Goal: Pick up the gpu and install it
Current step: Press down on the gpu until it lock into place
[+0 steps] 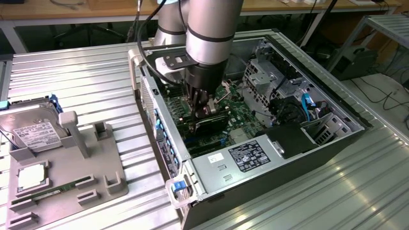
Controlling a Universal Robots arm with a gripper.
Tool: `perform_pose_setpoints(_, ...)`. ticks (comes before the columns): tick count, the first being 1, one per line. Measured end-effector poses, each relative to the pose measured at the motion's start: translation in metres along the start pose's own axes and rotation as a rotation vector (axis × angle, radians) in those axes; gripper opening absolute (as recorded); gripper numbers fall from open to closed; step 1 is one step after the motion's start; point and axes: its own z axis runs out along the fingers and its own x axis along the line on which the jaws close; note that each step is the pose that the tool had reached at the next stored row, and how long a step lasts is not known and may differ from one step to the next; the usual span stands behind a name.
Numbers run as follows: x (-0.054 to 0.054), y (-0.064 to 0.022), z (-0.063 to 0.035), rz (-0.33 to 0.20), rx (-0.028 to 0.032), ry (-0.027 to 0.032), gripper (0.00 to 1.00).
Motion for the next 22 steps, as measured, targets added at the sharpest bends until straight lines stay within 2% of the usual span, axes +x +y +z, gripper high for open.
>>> perform_pose_setpoints(3,0.0,-0.0001,-0.0076,0.0,0.0,0.0,0.11)
perform_pose_setpoints(8,0.0,-0.0002,-0.0129,0.0,0.0001,-0.0001,0.11)
perform_pose_setpoints(12,0.0,0.0001,-0.0132,0.0,0.0,0.0,0.11)
perform_pose_setpoints(15,0.0,0.008,-0.0131,0.0,0.0,-0.0001,0.11)
perform_pose_setpoints(22,0.0,0.0192,-0.0131,-0.004,-0.0028,-0.0001,0.11)
